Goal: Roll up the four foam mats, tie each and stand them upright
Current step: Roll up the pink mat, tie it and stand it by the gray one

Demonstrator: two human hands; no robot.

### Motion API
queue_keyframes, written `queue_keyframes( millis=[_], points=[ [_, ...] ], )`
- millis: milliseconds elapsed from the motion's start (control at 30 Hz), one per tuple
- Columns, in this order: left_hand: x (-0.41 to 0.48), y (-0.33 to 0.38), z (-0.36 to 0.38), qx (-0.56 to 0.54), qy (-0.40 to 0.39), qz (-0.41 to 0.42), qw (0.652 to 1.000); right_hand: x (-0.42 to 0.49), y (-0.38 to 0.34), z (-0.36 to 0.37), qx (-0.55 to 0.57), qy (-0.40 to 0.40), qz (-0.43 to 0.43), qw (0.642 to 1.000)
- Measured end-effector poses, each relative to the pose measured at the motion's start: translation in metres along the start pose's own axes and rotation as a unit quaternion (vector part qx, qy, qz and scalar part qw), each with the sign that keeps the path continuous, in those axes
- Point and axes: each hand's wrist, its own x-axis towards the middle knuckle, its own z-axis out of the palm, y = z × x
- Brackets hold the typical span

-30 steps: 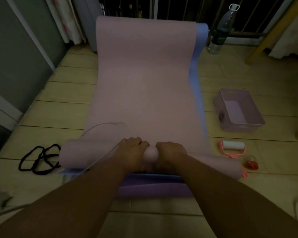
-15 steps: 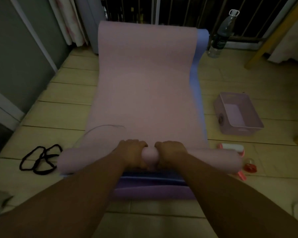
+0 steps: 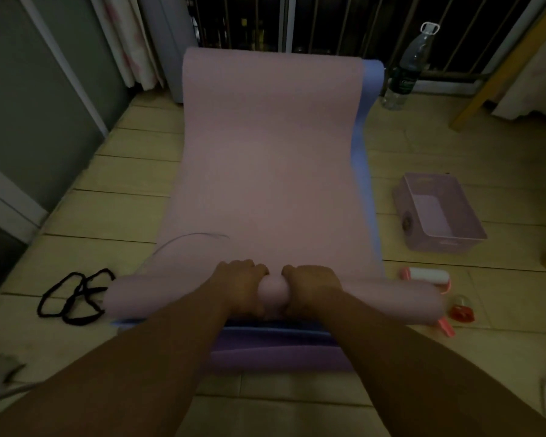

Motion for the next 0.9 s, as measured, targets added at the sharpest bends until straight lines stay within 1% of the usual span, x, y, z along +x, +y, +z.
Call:
queue_keyframes(
  millis=[67,133,200,267,333,433,567,633,667,733,800,833,900],
  points=[
    [0.0,0.001,0.004,0.025,0.006,0.013,1.0,0.002,0.0,-0.001,0.034,-0.04,0.012,0.999],
    [0.0,0.002,0.003,0.031,-0.004,0.01,0.999,0.003,0.002,0.0,0.041,-0.049,0.004,0.998],
    [0.001,0.002,0.0,0.013,-0.018,-0.005,1.0,0.001,0.002,0.003,0.034,-0.019,-0.012,0.999],
    [0.003,0.0,-0.002,-0.007,-0.037,-0.019,0.999,-0.001,0.002,0.005,-0.012,0.025,-0.029,0.999],
    [0.007,-0.001,-0.004,-0.026,-0.047,-0.026,0.998,-0.001,0.002,0.004,-0.05,0.041,-0.036,0.997],
    [0.007,-0.001,-0.001,-0.029,-0.035,-0.02,0.999,-0.001,0.002,0.003,-0.027,0.013,-0.016,0.999],
    [-0.001,0.005,0.009,0.01,0.022,-0.006,1.0,0.003,0.003,0.0,0.007,-0.035,0.022,0.999],
    [-0.003,0.007,0.007,0.016,0.012,-0.006,1.0,0.004,0.004,-0.001,0.014,-0.038,0.015,0.999],
    [-0.002,0.006,0.005,0.01,0.003,-0.013,1.0,0.004,0.005,0.0,0.017,-0.024,0.005,1.0],
    [-0.001,0.003,-0.001,-0.011,-0.006,-0.027,1.0,0.002,0.005,0.003,0.018,0.031,-0.019,0.999],
    [0.001,-0.003,-0.006,-0.035,-0.015,-0.04,0.998,-0.002,0.005,0.004,-0.014,0.085,-0.045,0.995],
    [0.003,-0.004,-0.008,-0.045,-0.021,-0.045,0.998,-0.003,0.005,0.004,-0.037,0.095,-0.055,0.993],
    [0.004,-0.005,-0.01,-0.059,-0.031,-0.049,0.997,-0.005,0.005,0.002,-0.066,0.079,-0.055,0.993]
  ],
)
